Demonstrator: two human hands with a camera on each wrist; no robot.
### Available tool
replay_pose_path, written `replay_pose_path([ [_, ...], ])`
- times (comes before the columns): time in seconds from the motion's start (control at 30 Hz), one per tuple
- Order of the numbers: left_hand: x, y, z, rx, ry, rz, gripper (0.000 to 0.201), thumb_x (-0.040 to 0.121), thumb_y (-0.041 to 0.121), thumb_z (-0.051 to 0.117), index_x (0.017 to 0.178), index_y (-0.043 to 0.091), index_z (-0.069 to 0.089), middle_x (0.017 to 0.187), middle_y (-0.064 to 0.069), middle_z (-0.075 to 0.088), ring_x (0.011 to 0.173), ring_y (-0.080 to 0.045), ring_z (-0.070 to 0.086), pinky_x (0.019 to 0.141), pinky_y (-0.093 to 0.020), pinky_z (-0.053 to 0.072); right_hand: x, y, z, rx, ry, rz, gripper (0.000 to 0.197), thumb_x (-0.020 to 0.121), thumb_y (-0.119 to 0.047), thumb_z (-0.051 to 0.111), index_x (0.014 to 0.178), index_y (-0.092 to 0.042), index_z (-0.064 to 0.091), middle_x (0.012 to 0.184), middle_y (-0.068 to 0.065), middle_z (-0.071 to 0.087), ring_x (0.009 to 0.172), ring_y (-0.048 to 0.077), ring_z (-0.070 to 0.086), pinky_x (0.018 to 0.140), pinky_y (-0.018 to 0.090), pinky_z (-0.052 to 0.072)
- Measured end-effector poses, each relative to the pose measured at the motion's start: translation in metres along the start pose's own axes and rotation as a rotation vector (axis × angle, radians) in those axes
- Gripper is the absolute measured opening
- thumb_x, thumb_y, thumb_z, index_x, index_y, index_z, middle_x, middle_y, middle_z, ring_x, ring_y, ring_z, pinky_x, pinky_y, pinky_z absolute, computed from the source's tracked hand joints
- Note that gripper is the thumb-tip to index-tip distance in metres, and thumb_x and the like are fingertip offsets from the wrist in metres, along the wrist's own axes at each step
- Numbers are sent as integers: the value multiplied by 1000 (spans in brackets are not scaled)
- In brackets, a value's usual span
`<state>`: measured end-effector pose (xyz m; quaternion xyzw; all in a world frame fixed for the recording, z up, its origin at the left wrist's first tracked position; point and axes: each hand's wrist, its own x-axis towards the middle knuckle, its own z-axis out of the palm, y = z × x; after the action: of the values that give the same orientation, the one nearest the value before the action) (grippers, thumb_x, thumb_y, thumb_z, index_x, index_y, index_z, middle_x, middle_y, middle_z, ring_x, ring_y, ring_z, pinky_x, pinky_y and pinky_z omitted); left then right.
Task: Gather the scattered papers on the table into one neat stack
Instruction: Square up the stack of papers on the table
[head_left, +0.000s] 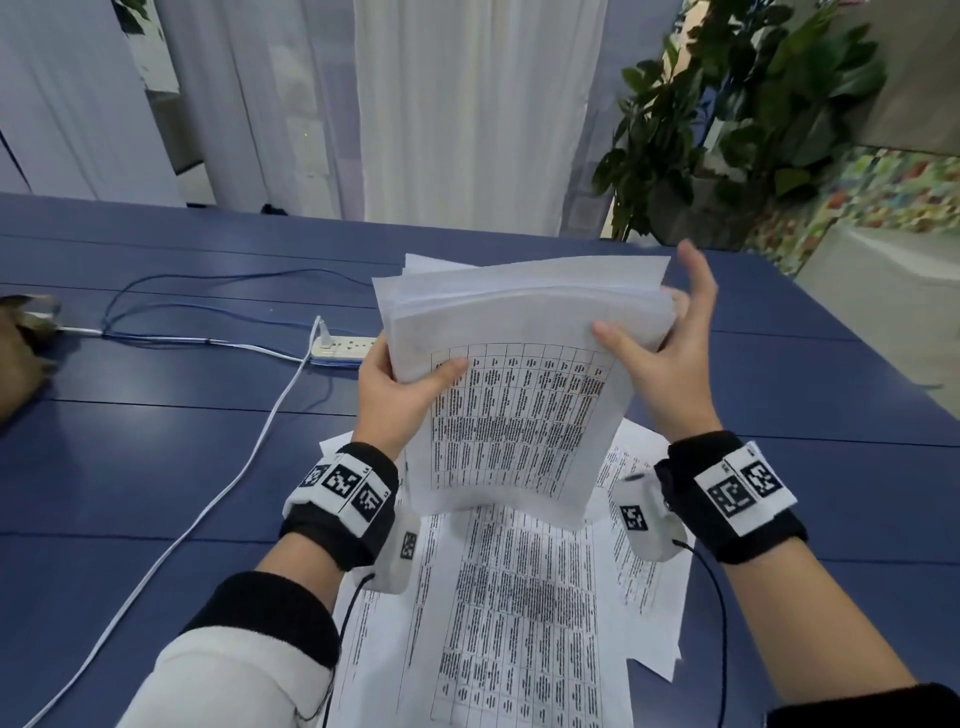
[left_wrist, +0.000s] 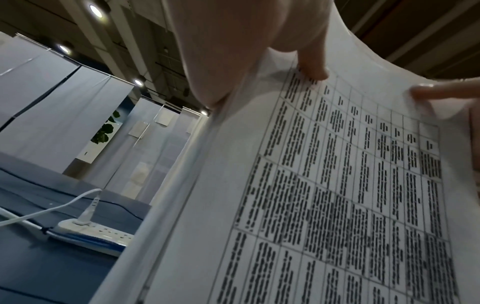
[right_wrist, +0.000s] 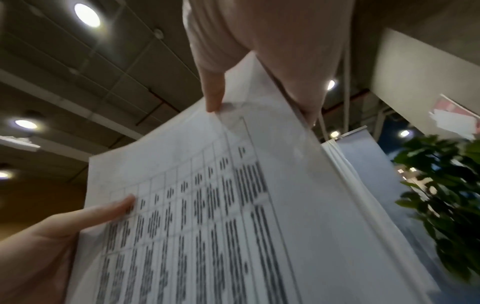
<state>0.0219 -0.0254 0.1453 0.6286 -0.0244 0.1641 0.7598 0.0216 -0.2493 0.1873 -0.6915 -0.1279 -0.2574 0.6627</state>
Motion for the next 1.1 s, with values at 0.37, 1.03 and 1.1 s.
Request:
replay_pose_path([
  [0.37, -1, 1, 0, -15, -6, -22, 32, 66, 0, 78, 85, 20, 60, 84, 7, 67, 68, 7, 66, 61, -9, 51, 9, -12, -2, -360, -16, -250, 22, 80, -18, 71, 89, -35, 58, 97, -1, 49, 94, -1, 49, 93, 18, 39],
  [1.03, -7, -36, -20, 232, -176, -309, 25, 80, 6, 67, 101, 14, 58, 93, 7, 64, 83, -1, 62, 99, -43, 46, -53, 77, 4, -90, -160, 643, 20, 73, 3, 72, 76, -14, 62, 69, -10, 69, 67, 2, 65, 68, 24, 53],
  [1.1, -9, -32, -15, 203, -108, -240, 17, 84, 7, 62, 100, 13, 58, 90, 10, 63, 81, 2, 61, 96, -35, 49, -46, 73, 6, -54, -84, 588, 25, 72, 1, 74, 92, -12, 66, 87, -3, 71, 80, 10, 69, 78, 29, 55],
])
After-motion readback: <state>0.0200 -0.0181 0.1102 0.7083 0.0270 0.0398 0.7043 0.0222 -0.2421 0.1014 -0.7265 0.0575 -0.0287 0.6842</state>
